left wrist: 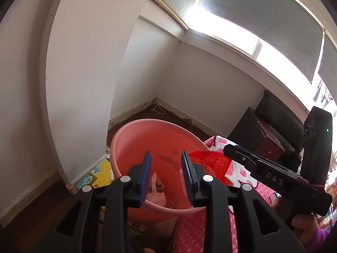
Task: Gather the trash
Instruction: 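Open both grippers to drop the items into the bucket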
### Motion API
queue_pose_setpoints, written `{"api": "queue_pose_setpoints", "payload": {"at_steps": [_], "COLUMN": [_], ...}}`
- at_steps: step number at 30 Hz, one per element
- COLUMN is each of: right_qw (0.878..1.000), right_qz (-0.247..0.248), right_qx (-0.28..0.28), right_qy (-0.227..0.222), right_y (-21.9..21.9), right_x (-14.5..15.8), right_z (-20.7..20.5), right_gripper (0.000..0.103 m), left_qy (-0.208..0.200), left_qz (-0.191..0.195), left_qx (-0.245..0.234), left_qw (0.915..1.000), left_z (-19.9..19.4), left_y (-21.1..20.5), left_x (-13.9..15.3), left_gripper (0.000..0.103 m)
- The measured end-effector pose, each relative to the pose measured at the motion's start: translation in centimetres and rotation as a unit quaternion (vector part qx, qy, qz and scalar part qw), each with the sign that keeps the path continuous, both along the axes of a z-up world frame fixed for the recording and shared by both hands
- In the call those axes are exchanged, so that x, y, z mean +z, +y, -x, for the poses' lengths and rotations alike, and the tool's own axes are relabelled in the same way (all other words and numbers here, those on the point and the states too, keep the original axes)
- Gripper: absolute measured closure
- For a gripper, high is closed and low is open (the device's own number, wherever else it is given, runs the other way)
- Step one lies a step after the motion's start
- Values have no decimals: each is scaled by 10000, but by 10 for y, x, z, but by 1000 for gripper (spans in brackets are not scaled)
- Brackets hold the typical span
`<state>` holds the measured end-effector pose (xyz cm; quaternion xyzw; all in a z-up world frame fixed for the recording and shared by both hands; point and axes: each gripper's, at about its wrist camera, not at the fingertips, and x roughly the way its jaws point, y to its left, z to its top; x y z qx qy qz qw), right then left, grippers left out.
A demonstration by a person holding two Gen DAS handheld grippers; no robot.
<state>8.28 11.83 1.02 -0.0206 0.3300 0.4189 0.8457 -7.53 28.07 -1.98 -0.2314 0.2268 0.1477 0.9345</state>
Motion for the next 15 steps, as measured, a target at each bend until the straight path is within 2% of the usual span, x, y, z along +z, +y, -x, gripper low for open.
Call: {"api": "queue_pose_setpoints", "payload": {"at_steps": [11, 15], "right_qw": [9987, 9965], "right_qz": [-363, -316], "right_qx": [-93, -350], "right_qy": [-355, -695], "right_y": [-28, -46], "right_x": [13, 13], "right_z": [16, 29], "right_gripper": [65, 65], "left_qy": [-95, -152], "left_qz": [-163, -229], "left_qx": [-68, -154], "left_qw": [9998, 9995], "left_z": [5, 4], "left_y": [-15, -25], "left_x": [12, 17], "left_gripper": [73, 73]}}
